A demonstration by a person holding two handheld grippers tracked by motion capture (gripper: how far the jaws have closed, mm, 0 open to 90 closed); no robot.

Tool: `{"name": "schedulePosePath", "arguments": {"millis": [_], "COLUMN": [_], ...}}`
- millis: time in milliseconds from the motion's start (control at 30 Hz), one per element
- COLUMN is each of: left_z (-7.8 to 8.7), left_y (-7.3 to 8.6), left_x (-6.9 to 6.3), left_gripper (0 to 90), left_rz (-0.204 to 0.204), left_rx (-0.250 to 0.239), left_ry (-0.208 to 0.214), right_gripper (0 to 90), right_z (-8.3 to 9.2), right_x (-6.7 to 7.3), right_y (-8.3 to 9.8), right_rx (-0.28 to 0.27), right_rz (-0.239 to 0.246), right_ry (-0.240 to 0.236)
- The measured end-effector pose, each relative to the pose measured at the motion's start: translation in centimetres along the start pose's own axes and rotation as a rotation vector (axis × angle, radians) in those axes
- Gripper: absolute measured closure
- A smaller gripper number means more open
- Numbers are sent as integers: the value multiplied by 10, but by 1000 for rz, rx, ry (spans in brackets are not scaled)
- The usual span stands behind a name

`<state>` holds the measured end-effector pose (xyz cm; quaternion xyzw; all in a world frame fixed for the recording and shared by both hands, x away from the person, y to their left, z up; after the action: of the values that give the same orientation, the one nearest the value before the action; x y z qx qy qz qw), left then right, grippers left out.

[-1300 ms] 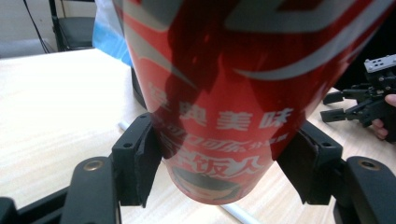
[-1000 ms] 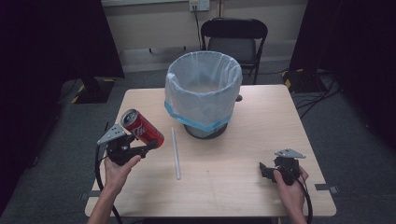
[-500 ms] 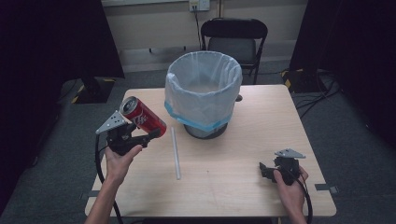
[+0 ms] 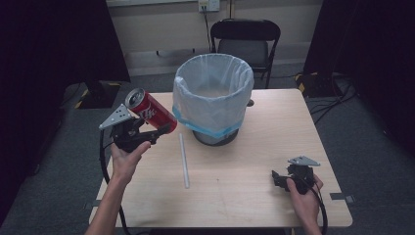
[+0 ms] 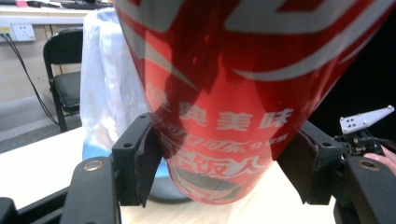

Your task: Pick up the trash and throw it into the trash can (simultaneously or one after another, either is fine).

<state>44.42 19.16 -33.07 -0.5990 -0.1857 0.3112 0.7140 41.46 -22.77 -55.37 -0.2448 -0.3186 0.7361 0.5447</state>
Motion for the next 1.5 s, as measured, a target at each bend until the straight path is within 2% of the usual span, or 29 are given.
{"name": "schedulePosePath", "arguments": {"millis": [633,733,767,933,1300,1500], "left_z": [-18,-21,-25,-33,-45,-53], "left_y": [-40,-44,-47,-58,-72,-82], "left_x": [-9,-9,-6,-4,1,-1], "left_gripper": [343,343,343,343,344,344], "left_rz": [-24,-28,-17,-21,-17,-24], "left_rx": [-36,-36,-32,-35,-46,-50], "left_ry": [40,47,53,54,51,54], "right_gripper": [135,135,135,135,135,135], "right_z": [0,0,0,0,0,0], "right_x": [0,0,0,0,0,0], "right_y": [0,0,0,0,0,0], "right_rx": [0,0,0,0,-1,-1], "right_rz": [0,0,0,0,0,0], "right_ry": [0,0,0,0,1,1]}}
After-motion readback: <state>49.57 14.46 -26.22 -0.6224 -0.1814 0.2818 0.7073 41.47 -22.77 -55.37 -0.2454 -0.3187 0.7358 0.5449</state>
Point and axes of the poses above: each handheld gripper's, and its own axes: z roughly backward along the jaws, y roughly out of its underside, x roughly to its left, the point moved 8 cm from there along -z, roughly forward along the jaws
